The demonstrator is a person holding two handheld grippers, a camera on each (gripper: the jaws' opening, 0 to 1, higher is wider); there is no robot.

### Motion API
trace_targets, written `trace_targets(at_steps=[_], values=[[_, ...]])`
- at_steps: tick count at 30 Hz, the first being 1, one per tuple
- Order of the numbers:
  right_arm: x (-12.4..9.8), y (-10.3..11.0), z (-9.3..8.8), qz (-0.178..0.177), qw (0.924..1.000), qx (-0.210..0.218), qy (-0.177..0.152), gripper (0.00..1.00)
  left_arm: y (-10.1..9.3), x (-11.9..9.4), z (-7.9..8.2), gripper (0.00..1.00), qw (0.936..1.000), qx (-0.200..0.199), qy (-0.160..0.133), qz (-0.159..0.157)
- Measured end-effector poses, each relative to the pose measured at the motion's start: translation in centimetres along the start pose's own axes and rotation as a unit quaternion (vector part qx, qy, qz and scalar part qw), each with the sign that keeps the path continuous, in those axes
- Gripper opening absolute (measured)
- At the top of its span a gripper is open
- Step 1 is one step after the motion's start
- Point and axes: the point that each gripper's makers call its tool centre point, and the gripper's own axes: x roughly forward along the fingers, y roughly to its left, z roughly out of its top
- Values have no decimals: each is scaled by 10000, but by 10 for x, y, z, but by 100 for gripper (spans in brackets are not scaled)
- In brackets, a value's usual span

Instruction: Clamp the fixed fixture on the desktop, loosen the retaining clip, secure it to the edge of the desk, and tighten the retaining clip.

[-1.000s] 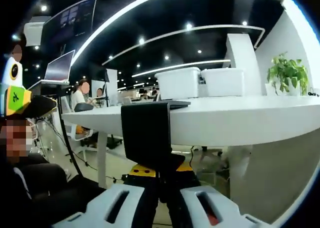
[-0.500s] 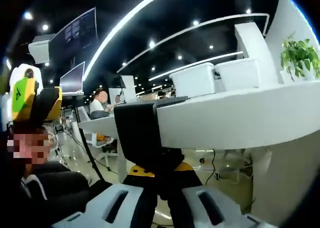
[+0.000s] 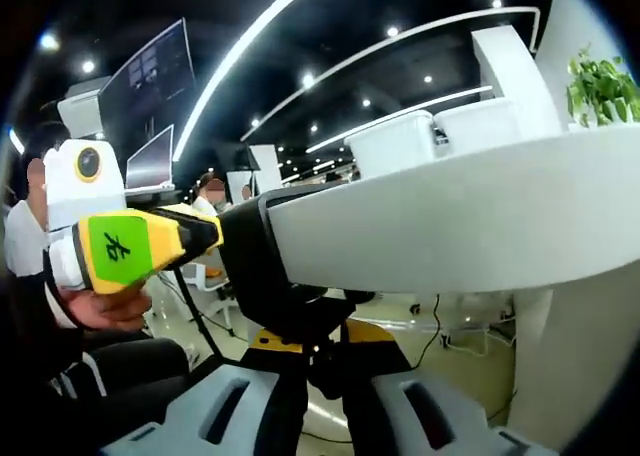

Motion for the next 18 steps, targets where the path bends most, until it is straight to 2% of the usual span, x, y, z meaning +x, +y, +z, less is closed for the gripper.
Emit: trace_targets(at_steps=[2,5,7,8,9,11,12,14,15,16,18], values=[[0,-1,0,-39,9999,-97,-36,10,5,1,-3,7,9999,-93,-33,33],[-3,2,0,-119,9995,-270,-118,10,10,2,-6,7,9999,-3,-20,110],[-3,4,-1,-157,9989,-412,-184,10,9,1,-2,4,9997,-134,-144,124],[-4,4,-1,-196,9985,-455,-215,10,16,1,-6,3,9996,-146,-178,152],[-6,3,0,-268,9979,-534,-252,13,18,1,-7,1,9995,-157,-226,149],[-14,-6,-4,-772,9950,-577,-253,34,17,1,-5,1,9992,-234,-316,111],[-14,-3,-11,-750,9952,-608,-153,40,19,0,-7,1,9990,-244,-362,112],[-18,-3,-25,-892,9950,-440,61,44,19,0,-6,1,9988,-218,-421,91],[-18,-5,-34,-1056,9927,-544,193,51,18,1,-5,1,9988,-219,-442,78],[-18,-7,-38,-1191,9903,-659,275,53,18,1,-4,1,9988,-174,-450,66],[-16,-10,-40,-1488,9852,-823,211,47,17,2,-3,1,9989,-136,-443,54]])
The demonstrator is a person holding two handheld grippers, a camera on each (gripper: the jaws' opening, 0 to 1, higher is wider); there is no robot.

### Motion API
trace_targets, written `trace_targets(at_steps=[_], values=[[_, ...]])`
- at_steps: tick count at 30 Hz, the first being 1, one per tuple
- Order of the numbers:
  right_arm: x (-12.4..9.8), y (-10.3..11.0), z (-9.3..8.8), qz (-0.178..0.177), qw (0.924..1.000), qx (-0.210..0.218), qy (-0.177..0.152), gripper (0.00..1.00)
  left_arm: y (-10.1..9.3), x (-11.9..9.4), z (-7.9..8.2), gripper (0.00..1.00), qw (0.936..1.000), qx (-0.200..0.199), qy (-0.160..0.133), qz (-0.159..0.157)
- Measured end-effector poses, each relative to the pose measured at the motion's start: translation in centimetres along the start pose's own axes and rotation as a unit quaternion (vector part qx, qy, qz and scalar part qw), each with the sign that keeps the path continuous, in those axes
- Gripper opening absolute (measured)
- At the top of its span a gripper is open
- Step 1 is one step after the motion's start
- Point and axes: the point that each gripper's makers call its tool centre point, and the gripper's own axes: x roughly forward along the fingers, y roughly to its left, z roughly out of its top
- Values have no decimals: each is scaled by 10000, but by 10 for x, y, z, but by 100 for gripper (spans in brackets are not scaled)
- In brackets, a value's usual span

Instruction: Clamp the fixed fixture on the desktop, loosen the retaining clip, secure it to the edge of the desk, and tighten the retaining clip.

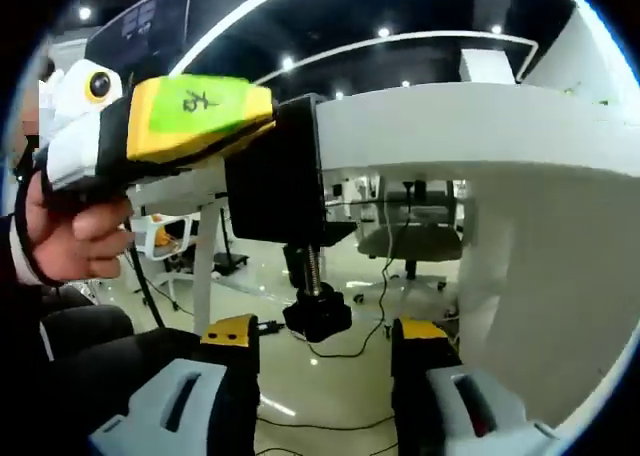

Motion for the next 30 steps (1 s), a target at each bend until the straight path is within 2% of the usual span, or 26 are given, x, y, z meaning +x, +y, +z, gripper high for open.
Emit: trace_targets(at_steps=[3,7,9,12,15,17,20,22,25,28,30], values=[[5,-3,1,-296,9993,-176,-107,53,0,1,0,1,10000,-2,11,-35],[13,-2,1,-586,9981,-116,-117,53,-1,1,1,1,10000,1,-7,-62],[17,-3,2,-783,9964,-268,-202,46,-1,1,1,1,10000,7,-27,-65],[21,-1,1,-861,9957,-284,-198,35,-1,0,2,1,10000,1,-27,-67],[23,-1,1,-931,9951,-294,-186,32,-1,1,3,1,10000,30,-18,-76],[22,0,4,-948,9942,-461,-221,29,-1,1,3,1,10000,17,-17,-76],[24,-1,3,-905,9946,-498,-100,28,-1,0,2,1,10000,20,-8,-62],[25,6,1,-526,9982,-268,59,27,-1,0,2,1,10000,22,-31,-51],[24,17,3,142,9996,-226,-22,27,-1,0,4,1,10000,83,-34,-1],[24,21,3,720,9965,-430,50,27,-1,0,6,1,9998,176,91,23],[25,21,0,1200,9912,-541,125,27,0,0,5,1,9997,213,125,39]])
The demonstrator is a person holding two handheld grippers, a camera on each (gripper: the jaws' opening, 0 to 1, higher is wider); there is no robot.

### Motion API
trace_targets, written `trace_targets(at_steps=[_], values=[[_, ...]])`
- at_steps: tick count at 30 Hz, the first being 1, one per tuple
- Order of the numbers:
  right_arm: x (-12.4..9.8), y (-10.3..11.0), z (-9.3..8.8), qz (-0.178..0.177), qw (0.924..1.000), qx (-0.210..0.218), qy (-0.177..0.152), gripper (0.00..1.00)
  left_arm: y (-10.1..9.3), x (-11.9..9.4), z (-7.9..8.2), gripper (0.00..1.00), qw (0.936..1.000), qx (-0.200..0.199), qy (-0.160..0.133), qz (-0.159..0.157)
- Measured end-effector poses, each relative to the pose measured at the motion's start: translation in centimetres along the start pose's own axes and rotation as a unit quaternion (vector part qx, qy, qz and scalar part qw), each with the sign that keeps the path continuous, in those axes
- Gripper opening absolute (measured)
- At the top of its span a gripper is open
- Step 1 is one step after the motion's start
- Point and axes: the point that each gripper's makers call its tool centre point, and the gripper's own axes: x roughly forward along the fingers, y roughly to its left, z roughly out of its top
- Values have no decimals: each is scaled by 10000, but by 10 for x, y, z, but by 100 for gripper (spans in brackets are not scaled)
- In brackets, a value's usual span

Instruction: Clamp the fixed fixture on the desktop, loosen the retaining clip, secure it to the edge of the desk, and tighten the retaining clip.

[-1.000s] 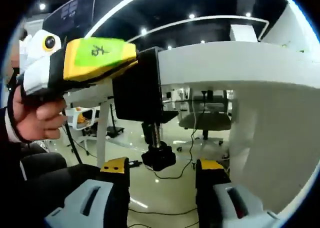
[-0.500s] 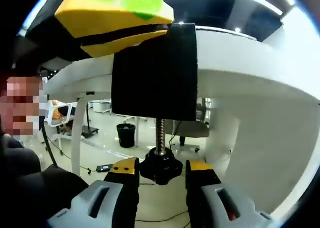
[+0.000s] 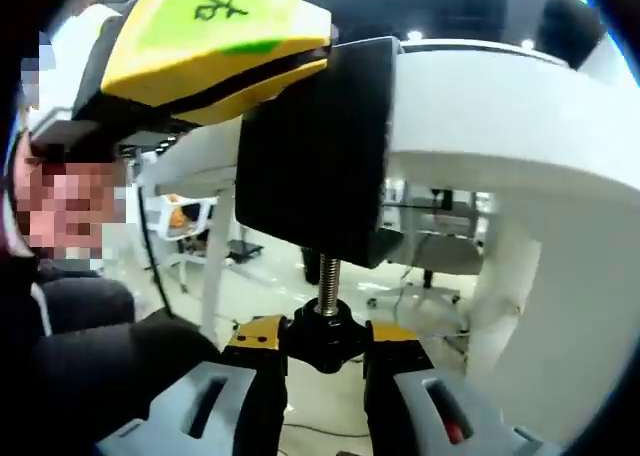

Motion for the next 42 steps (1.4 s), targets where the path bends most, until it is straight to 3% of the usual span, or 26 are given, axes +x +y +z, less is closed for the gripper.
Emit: trace_targets(at_steps=[1,3,4,6,7,8,11,19,23,26,29,32,37,40,42], values=[[0,2,2,210,9996,-151,-62,27,0,0,0,1,10000,-7,3,9],[0,4,2,685,9975,-31,-162,26,0,0,0,1,10000,-2,-7,52],[0,6,3,916,9952,-243,-261,26,0,0,0,1,10000,-5,-17,84],[0,13,4,1538,9874,0,-366,26,1,0,0,1,9999,-25,-16,122],[1,12,4,1717,9843,-105,-400,26,1,0,0,1,9999,-55,-14,131],[1,13,5,1792,9804,-590,-562,26,1,0,0,1,9999,-71,-2,131],[1,10,6,1781,9776,-948,-606,27,1,0,-2,1,9999,-40,59,145],[1,13,7,1638,9815,-871,-466,28,2,-1,-3,1,9998,-35,79,151],[5,8,2,1383,9863,-874,-228,29,1,0,-3,1,9998,-17,97,149],[6,4,0,1068,9934,-398,-150,43,1,0,-3,1,9998,-7,112,152],[3,0,4,623,9973,-303,-244,50,1,0,-3,1,9998,-2,118,133],[-1,-5,2,92,9998,-91,-177,50,0,0,-3,1,9998,21,141,104],[-9,-8,1,-641,9977,-105,-174,49,1,-2,-3,1,9999,-14,127,93],[-14,-14,7,-1212,9920,146,-326,47,1,-3,-3,1,9999,-32,87,126],[-17,-13,9,-1506,9880,-27,-350,43,1,-4,-3,1,9999,12,76,135]])
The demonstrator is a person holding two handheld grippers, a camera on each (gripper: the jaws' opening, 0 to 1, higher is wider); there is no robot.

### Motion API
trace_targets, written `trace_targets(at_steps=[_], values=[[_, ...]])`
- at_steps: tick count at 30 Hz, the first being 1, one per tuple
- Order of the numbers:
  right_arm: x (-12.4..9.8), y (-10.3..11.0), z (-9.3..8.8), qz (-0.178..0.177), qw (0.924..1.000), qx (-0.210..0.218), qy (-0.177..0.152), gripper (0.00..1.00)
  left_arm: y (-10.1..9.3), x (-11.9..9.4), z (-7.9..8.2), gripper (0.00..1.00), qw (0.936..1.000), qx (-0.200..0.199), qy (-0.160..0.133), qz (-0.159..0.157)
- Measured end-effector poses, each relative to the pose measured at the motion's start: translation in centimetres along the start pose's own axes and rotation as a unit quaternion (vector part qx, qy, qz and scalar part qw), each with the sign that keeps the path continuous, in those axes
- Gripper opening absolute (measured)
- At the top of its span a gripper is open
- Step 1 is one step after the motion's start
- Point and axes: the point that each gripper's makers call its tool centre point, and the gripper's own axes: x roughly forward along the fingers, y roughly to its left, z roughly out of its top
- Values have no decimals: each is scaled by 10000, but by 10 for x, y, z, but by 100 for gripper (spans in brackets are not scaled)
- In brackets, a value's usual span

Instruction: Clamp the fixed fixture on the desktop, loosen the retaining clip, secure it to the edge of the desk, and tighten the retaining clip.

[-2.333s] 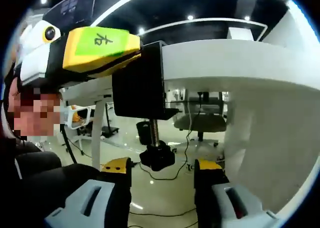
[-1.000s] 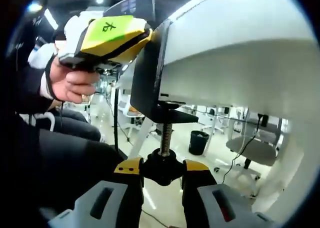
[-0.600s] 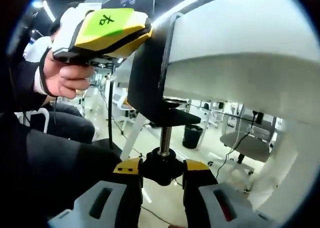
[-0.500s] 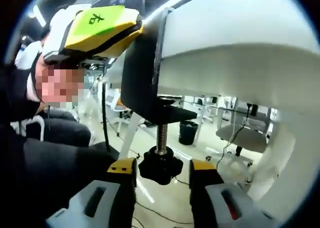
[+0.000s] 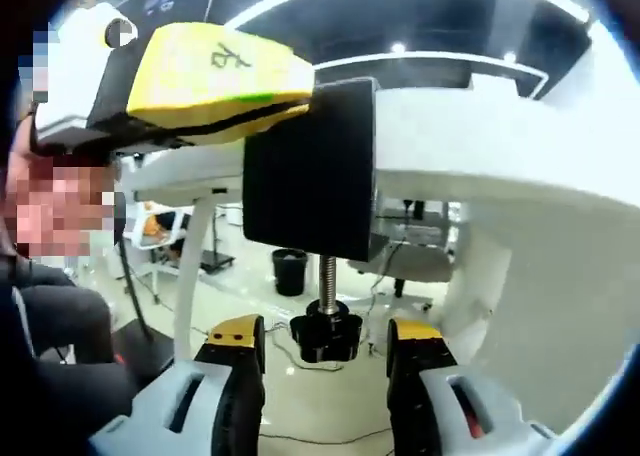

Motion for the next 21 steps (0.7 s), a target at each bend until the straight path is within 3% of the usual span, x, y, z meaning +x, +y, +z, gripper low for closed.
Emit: trace_targets(at_steps=[2,4,14,19,21], values=[[-1,3,-1,-193,9998,-3,4,43,0,-1,0,1,10000,31,-1,5],[-4,4,-7,-380,9988,262,136,43,1,-2,0,1,10000,21,-5,18],[-6,-2,-1,-871,9961,-118,57,24,4,-6,1,1,10000,-1,-28,42],[-5,-2,-1,-699,9970,-306,122,23,5,-6,0,1,10000,-1,-36,17],[-5,2,-1,-379,9987,-316,113,23,4,-6,0,1,10000,36,-14,40]])
